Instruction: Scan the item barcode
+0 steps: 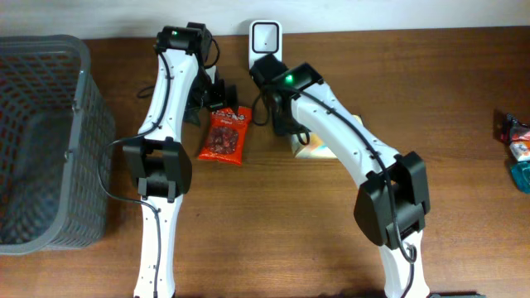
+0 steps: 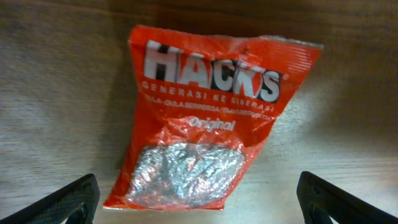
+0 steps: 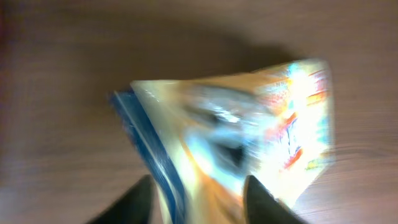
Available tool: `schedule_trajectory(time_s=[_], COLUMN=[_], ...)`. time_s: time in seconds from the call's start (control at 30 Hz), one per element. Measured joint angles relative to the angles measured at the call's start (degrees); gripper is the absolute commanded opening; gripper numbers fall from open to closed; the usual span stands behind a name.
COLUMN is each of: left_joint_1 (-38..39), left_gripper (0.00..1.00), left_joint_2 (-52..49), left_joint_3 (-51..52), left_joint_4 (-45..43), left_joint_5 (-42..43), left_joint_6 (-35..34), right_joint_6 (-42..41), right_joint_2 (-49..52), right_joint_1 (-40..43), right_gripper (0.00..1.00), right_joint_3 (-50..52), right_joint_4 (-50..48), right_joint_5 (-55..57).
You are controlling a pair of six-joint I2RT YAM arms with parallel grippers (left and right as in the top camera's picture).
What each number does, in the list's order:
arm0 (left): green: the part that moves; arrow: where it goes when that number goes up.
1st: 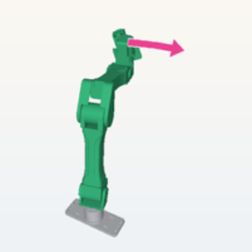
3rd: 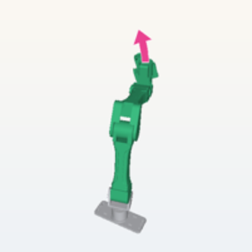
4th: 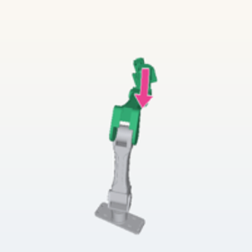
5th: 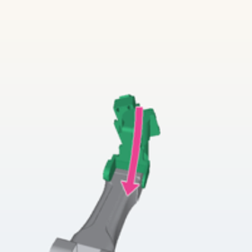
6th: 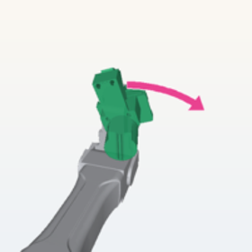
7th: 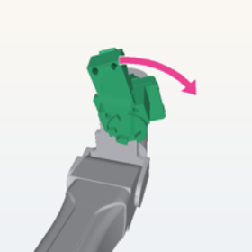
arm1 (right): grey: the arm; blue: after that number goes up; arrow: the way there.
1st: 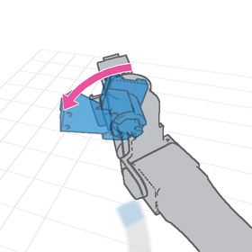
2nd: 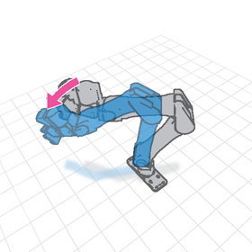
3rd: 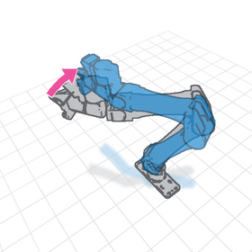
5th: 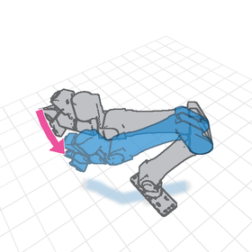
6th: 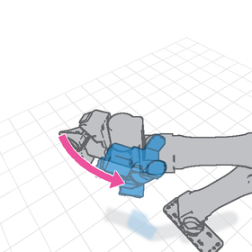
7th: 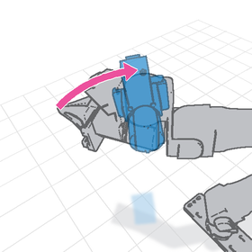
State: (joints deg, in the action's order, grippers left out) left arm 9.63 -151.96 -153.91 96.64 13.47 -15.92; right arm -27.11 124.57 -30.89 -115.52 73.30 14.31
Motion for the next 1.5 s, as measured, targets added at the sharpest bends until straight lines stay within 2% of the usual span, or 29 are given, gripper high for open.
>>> schedule_trajectory(time_s=[0.03,0.1,0.13,0.17,0.27,0.33,0.37,0.4,0.57,0.67,0.77,0.87,0.9,0.93,0.97,1.0,1.03,1.07,1.13,1.2,1.27,1.37,1.5], left_joint_1=[-0.33,-0.66,-0.72,-0.72,-0.55,-0.33,-0.22,0.17,2.08,2.49,2.54,2.54,2.54,2.54,2.54,2.54,2.54,2.54,2.54,2.54,2.54,2.36,1.09], left_gripper=[0.95,0.80,0.78,0.74,0.74,0.75,0.77,0.78,0.80,0.79,0.78,0.80,0.80,0.80,0.81,0.80,0.88,0.97,0.99,0.99,0.99,0.99,0.99], left_joint_2=[0.00,0.00,0.00,0.00,0.00,0.00,0.00,0.00,0.00,0.00,0.00,0.00,0.00,0.00,0.00,0.00,0.00,0.00,0.00,0.00,0.00,0.00,0.00], left_joint_3=[0.00,0.00,0.00,0.00,0.02,0.00,0.00,0.00,0.02,0.02,0.02,0.02,0.02,0.02,0.02,0.02,0.02,0.02,0.02,0.00,0.02,0.02,0.02], left_joint_4=[0.00,0.00,0.00,0.02,0.02,0.04,0.00,0.00,0.11,0.02,0.02,0.00,0.00,0.02,0.00,0.00,0.00,-0.20,-0.85,-1.60,-1.68,-1.68,-1.66], left_joint_5=[0.02,0.00,0.02,0.02,0.02,0.02,0.00,0.02,-0.48,-0.48,-0.48,-0.48,-0.48,-0.48,-0.48,-0.48,-0.50,-0.48,-0.83,-3.26,-6.62,-9.44,-10.51], left_joint_6=[0.00,0.02,0.07,0.37,0.48,0.48,0.48,0.48,0.48,0.48,0.48,0.48,0.48,0.48,0.48,0.48,0.48,0.48,-0.33,-3.39,-6.51,-8.92,-9.70], right_joint_6=[1.57,5.01,6.29,8.39,10.58,10.58,9.49,8.74,4.72,3.48,3.13,3.89,5.31,6.54,7.15,7.65,8.13,8.22,4.26,-6.03,-22.45,-40.44,-52.81], right_joint_2=[0.02,0.00,0.00,-0.15,-0.22,-0.46,-0.57,-0.31,0.00,-2.23,-2.21,-1.27,-0.83,-0.63,-0.66,-0.79,-0.87,-0.87,-0.87,-0.85,-0.85,-0.85,-0.81], right_joint_1=[0.42,2.19,3.06,6.19,13.81,16.68,17.20,16.94,13.46,9.64,3.87,4.11,6.03,7.48,8.59,10.12,10.97,11.21,10.36,9.01,7.08,4.50,3.89], right_gripper=[0.96,1.00,1.00,0.96,0.94,0.64,0.41,0.37,0.34,0.33,0.50,0.78,0.87,0.88,0.98,0.91,0.85,0.97,0.99,0.99,0.98,0.98,0.99], right_joint_3=[-2.01,-7.17,-8.98,-11.67,-11.74,-8.48,-4.83,0.15,21.24,27.15,27.19,20.81,15.26,11.02,8.28,5.42,4.31,4.09,4.55,6.14,8.90,13.29,17.92], right_joint_4=[0.37,4.33,6.43,9.55,13.75,12.66,9.92,6.43,-18.75,-30.12,-30.40,-19.37,-12.02,-7.56,-4.22,-0.20,2.16,3.93,3.28,2.60,1.60,-5.99,-14.36], right_joint_5=[-5.95,-14.88,-16.24,-18.21,-18.95,-18.95,-18.95,-19.45,-26.67,-31.91,-35.30,-36.50,-36.50,-36.50,-36.52,-36.72,-37.13,-37.90,-38.51,-37.35,-34.86,-32.92,-30.16])
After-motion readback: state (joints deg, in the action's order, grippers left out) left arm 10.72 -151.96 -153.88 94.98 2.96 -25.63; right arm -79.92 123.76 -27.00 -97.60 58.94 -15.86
